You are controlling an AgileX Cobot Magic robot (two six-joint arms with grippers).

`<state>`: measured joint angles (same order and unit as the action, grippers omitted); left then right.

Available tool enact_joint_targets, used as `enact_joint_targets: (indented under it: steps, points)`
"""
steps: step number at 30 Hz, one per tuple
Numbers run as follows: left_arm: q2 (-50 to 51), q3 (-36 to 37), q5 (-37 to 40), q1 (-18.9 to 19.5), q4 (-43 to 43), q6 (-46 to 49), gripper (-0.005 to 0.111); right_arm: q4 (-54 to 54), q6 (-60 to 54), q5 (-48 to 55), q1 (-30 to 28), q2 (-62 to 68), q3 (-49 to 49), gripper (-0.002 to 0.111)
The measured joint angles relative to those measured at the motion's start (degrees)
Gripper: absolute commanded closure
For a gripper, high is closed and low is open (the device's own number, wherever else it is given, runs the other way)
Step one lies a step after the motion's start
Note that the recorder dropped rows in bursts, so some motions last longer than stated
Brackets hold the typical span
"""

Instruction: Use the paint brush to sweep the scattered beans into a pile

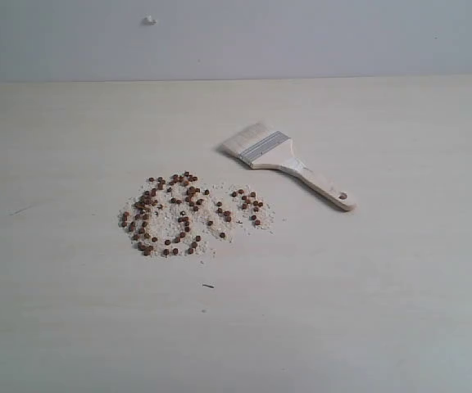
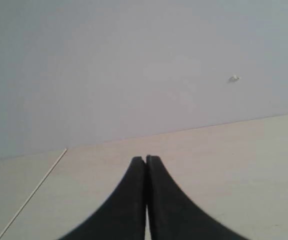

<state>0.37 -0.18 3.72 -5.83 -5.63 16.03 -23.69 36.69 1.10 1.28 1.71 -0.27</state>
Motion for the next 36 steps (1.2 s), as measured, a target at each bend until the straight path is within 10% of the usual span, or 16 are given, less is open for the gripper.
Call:
enact_joint_targets:
  steps: [10, 20, 36]
  points:
    - [0.0, 0.0, 0.0, 0.0, 0.0, 0.0, 0.107, 0.0, 0.0, -1.1, 0.0, 0.0, 0.0, 0.108]
    - [0.0, 0.0, 0.0, 0.0, 0.0, 0.0, 0.107, 3.3, 0.0, -30.3, 0.0, 0.0, 0.0, 0.108]
    - [0.0, 0.0, 0.0, 0.0, 0.0, 0.0, 0.107, 9.1, 0.1, -12.4, 0.0, 9.0, -6.2, 0.107]
